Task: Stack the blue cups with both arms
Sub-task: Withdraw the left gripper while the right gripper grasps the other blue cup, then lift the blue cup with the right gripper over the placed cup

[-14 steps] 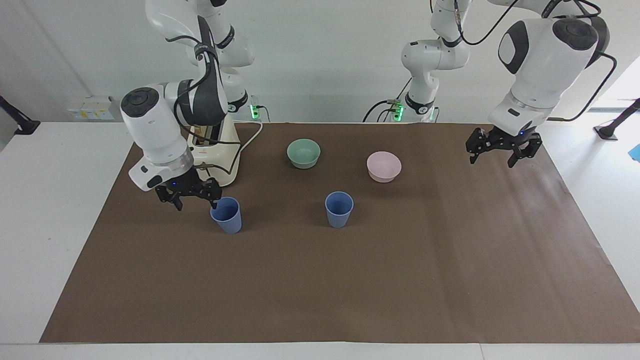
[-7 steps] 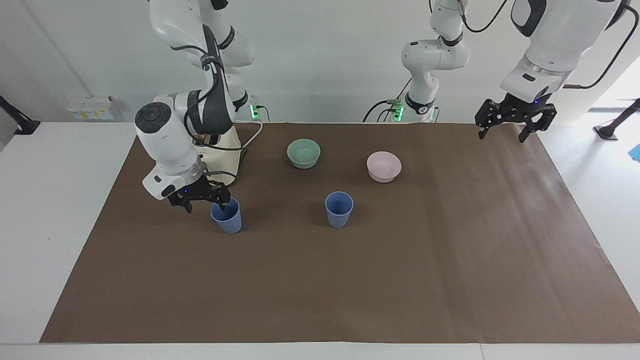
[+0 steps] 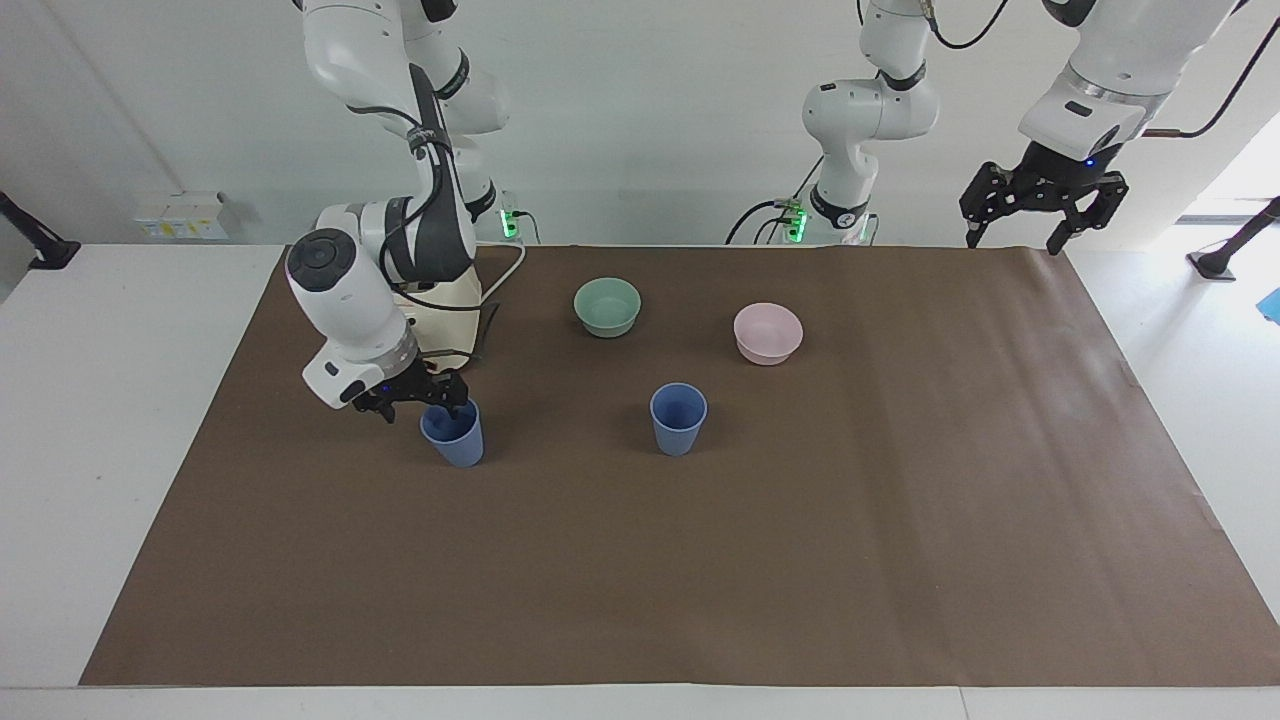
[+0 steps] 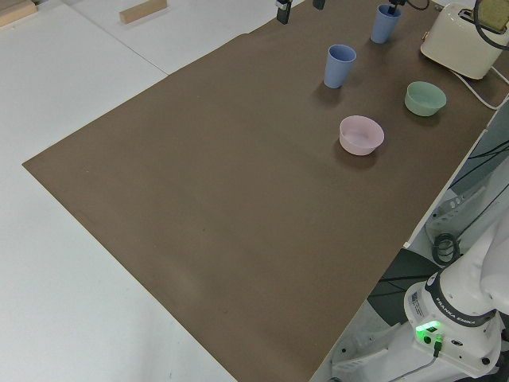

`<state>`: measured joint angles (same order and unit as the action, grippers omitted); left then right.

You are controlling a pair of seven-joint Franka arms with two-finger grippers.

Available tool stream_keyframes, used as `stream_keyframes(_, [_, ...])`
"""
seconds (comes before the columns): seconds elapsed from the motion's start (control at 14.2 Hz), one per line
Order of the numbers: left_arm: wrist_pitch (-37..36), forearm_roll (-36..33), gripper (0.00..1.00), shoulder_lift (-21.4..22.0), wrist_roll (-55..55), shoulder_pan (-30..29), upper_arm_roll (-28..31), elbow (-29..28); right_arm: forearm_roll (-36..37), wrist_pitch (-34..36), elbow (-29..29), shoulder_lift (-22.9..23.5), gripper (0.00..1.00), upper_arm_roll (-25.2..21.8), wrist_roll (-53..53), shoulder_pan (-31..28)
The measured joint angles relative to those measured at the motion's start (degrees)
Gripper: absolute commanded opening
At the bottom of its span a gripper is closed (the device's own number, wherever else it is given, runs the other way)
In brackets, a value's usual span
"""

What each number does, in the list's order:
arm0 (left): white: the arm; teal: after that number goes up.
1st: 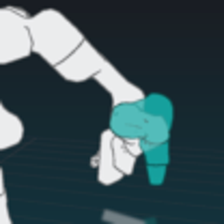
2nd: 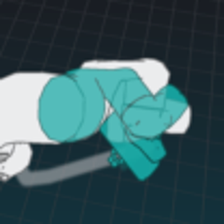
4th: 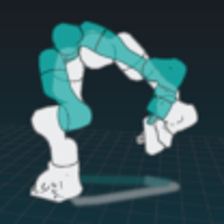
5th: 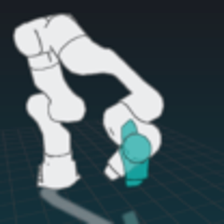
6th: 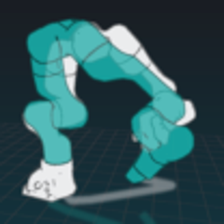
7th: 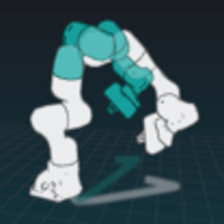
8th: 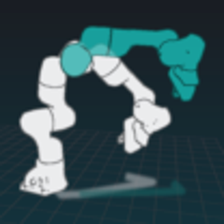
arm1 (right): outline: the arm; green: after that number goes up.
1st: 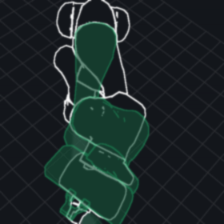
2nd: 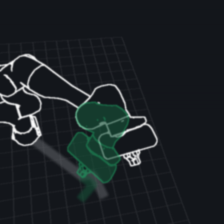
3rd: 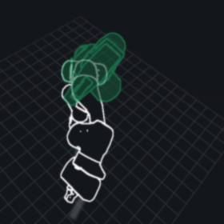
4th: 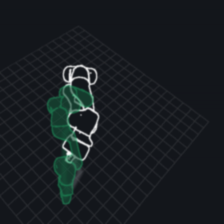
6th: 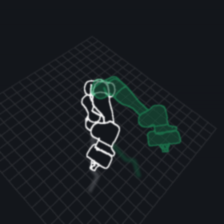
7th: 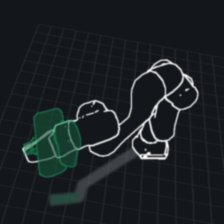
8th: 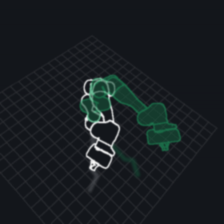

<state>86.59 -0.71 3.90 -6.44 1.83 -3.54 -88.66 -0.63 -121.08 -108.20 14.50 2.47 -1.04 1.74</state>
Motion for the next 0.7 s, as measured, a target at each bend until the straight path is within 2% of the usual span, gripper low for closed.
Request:
stream_keyframes(0.07, [-0.05,0.12,1.00,0.01,0.01,0.00,0.00,0.00,0.00,-0.47,-0.12,0.23,0.33,0.02,0.00,0.44])
stream_keyframes(0.14, [-0.09,0.51,1.00,0.03,0.11,0.00,0.05,0.00,0.00,-0.83,-0.26,0.55,0.14,0.01,0.00,0.82])
stream_keyframes(0.21, [-0.11,1.09,1.00,0.04,0.43,0.00,0.18,0.01,0.00,-1.62,-0.38,0.98,0.02,0.02,0.00,1.01])
stream_keyframes(0.7, [-0.65,2.14,1.00,0.49,2.69,0.00,0.25,-0.02,-0.01,-3.69,-0.22,2.17,0.00,0.02,-0.01,2.42])
